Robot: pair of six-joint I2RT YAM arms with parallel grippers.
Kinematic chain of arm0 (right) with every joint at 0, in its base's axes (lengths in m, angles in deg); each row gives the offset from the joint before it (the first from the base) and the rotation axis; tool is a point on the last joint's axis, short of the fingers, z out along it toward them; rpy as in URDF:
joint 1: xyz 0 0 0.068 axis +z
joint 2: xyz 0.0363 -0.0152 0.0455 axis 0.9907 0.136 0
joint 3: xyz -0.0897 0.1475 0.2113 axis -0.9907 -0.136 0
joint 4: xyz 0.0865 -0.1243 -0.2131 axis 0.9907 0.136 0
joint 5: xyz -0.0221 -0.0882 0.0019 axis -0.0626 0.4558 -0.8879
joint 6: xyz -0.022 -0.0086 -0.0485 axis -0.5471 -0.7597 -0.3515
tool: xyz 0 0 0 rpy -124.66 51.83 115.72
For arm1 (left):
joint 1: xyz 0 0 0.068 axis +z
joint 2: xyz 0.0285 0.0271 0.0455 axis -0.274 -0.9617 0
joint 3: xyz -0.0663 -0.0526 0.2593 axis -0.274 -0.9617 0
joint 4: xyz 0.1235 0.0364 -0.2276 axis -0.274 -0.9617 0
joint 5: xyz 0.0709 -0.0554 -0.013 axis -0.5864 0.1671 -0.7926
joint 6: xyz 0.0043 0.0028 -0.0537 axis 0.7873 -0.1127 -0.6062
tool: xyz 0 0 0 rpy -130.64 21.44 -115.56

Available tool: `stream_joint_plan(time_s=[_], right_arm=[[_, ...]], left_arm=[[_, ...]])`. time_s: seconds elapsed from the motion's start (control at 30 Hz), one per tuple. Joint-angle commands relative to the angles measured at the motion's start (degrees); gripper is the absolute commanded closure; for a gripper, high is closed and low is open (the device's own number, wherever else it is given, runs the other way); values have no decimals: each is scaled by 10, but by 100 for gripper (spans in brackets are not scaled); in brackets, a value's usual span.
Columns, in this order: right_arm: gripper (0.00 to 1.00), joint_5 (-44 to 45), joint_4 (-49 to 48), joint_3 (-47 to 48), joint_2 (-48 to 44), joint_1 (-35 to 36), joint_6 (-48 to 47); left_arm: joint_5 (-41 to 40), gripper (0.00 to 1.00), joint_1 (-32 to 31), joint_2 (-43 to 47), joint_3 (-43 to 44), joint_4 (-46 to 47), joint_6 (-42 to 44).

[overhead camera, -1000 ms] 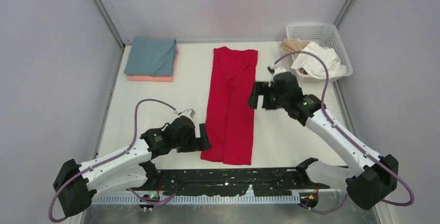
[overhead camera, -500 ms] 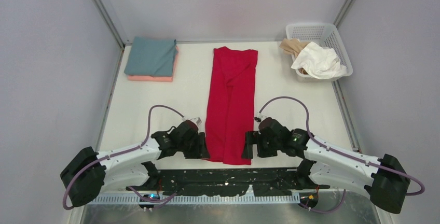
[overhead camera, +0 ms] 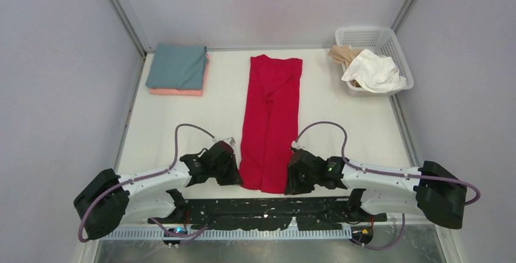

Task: Fold and stack the t-shirts
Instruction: Grab the bottom of the folded rectangular tshirt with both arms, then fold the folded rectangular tshirt in 1/3 of the way

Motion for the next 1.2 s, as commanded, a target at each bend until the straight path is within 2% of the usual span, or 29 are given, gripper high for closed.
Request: stream_joint_plan(time_s=[0.0,0.03,0.1,0.2,0.37,0.47,0.57,0.67,0.9,1.17], right_arm=[[73,47,1,10,1,18,27],[83,54,5,8,-2,19,29],[93,73,13,2,-15,20,31],[94,68,13,0,-59,27,30],[95,40,26,17,-122,23,32],[94,42,30,50,-117,2,3],[94,37,40,83,-88,-67,-41],[95,30,35,132,-54,-129,-109],[95,74,14,251,88,-231,-191],[95,79,-8,396,246,-312,-248]], left_arm=[[-6,100,-12,17,-7,-45,-21],[-9,100,-16,29,-8,-54,-26],[-12,100,-25,56,-9,-69,-39],[-15,100,-39,106,10,-94,-40],[-45,100,-39,137,83,-113,26],[-46,100,-27,74,155,-135,74],[-34,100,27,3,223,-154,103],[-15,100,78,-52,267,-128,106],[-17,100,155,-202,406,-83,127],[-13,100,215,-372,577,-138,183]])
